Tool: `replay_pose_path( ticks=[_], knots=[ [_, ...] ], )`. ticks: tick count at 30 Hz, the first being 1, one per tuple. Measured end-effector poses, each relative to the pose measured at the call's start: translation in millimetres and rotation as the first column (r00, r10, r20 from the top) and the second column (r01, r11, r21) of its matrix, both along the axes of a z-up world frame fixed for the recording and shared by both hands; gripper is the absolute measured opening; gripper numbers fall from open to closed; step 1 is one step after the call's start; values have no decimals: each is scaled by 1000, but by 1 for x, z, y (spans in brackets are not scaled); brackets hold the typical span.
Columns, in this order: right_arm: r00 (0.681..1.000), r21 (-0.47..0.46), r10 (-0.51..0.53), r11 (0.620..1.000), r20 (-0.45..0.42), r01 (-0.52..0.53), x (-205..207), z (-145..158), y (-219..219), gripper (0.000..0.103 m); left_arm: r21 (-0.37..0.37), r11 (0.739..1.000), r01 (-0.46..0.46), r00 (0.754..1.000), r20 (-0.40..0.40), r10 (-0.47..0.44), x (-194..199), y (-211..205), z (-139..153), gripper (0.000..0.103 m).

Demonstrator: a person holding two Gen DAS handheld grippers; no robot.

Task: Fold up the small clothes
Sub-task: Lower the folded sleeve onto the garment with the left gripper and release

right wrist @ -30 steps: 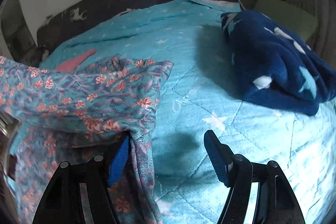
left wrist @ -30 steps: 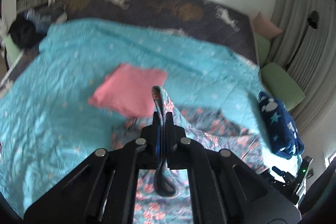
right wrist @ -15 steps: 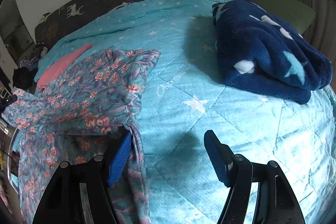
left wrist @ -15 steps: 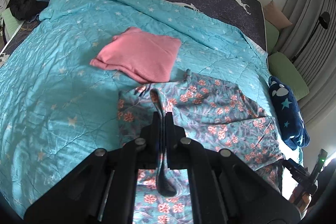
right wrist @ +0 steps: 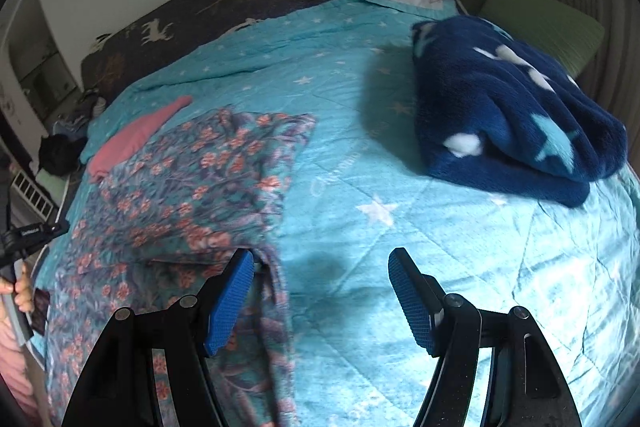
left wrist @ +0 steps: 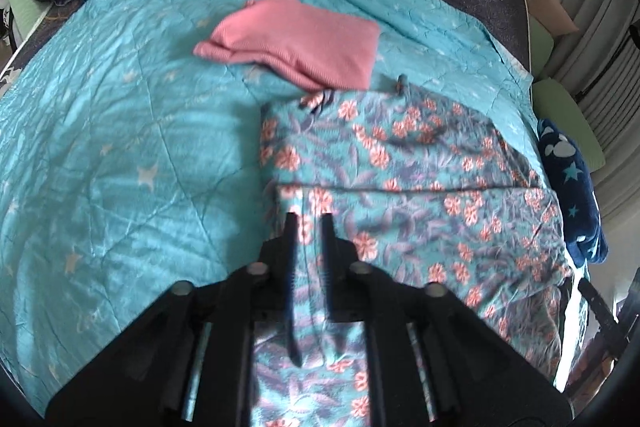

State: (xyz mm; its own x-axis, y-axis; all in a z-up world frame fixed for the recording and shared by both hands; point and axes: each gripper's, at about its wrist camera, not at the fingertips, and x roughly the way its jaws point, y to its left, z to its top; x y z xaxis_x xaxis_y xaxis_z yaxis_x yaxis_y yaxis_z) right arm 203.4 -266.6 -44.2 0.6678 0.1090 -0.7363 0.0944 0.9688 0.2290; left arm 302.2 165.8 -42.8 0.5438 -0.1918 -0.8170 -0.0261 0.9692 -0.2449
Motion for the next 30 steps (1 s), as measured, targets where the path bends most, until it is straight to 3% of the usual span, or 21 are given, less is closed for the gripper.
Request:
replay_pose_path(
  ticks=[2,6,7,8,10,12,16,20,21,23,25,30],
  knots=[
    [1000,-16,29,999,11,-29,3,2,8,72,18,1000,11,1000,-9,-10,1,-3,-4,44],
    [998,-42,62,997,18,-62,15,8,20,72,42,999,-6,1000,-26,7,10,-3,-11,45],
    [997,-44,71,997,22,-70,17,10,22,72,29,1000,-9,999,-39,10,14,-1,-14,37],
    [996,-47,80,996,25,-79,19,13,25,72,12,1000,-6,998,-55,6,18,0,-16,6],
    [995,-59,89,994,33,-87,22,16,28,72,-3,1000,-9,999,-51,8,19,0,-14,8],
    [994,-75,97,993,40,-94,22,17,31,72,29,1000,-9,1000,-1,9,13,-4,-3,8],
    [994,-101,104,990,28,-100,28,13,34,72,134,991,21,997,66,-30,12,-15,18,8],
    [995,-54,100,994,15,-99,34,8,31,72,254,966,-54,993,112,26,29,-11,18,6],
    [995,-49,100,994,15,-99,34,7,31,72,252,965,-68,994,100,44,32,-6,15,6],
    [995,-51,101,994,13,-100,35,6,31,72,128,989,-74,997,35,70,38,11,3,6],
    [995,-64,102,993,9,-101,36,6,30,72,64,996,-67,998,18,66,33,17,-3,6],
    [997,-5,82,997,-8,-82,54,6,13,72,26,999,-44,996,79,41,14,3,10,9]
  ],
)
